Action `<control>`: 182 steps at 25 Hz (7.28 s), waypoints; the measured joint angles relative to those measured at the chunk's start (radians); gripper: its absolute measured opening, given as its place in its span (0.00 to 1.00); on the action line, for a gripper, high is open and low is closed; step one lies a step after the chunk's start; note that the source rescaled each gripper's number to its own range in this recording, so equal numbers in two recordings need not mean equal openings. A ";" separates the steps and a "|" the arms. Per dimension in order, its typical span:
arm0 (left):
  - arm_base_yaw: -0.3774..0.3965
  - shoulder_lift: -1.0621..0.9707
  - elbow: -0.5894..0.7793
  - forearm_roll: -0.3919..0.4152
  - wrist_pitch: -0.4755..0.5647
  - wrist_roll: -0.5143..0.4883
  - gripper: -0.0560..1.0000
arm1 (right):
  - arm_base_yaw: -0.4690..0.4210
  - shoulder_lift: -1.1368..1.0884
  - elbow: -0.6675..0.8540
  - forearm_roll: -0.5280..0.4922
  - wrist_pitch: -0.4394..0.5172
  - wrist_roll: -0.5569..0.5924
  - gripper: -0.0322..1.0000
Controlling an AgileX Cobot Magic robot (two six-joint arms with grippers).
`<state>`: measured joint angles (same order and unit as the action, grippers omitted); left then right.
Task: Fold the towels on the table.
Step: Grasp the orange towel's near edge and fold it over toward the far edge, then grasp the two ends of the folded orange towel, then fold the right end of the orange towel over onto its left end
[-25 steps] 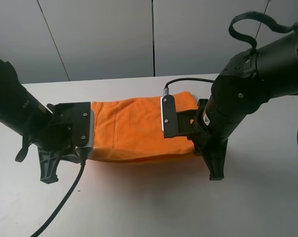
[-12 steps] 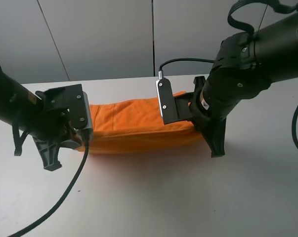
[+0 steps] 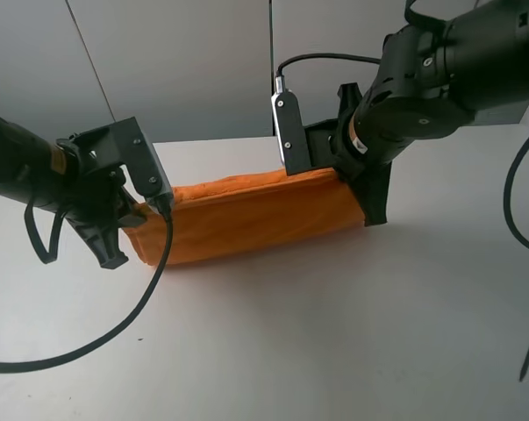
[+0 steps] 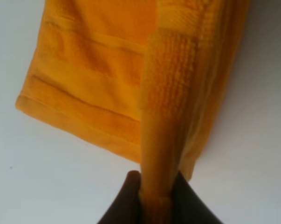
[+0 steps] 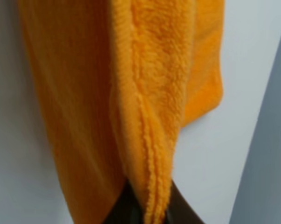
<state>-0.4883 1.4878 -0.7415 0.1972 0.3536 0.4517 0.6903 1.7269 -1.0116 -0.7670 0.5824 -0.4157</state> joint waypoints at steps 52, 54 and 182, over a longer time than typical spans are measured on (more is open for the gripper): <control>0.198 0.405 -0.218 0.532 -0.299 -0.521 0.05 | -0.173 0.341 -0.171 -0.035 -0.264 0.086 0.03; 0.213 0.409 -0.218 0.532 -0.317 -0.521 0.05 | -0.173 0.347 -0.173 -0.035 -0.273 0.086 0.03; 0.258 0.700 -0.668 -0.290 0.294 -0.394 0.98 | -0.447 0.370 -0.126 1.700 -0.081 -0.018 1.00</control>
<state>-0.2303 2.1875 -1.4092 -0.0926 0.6477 0.0573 0.2434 2.0969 -1.1375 0.9326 0.5019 -0.4335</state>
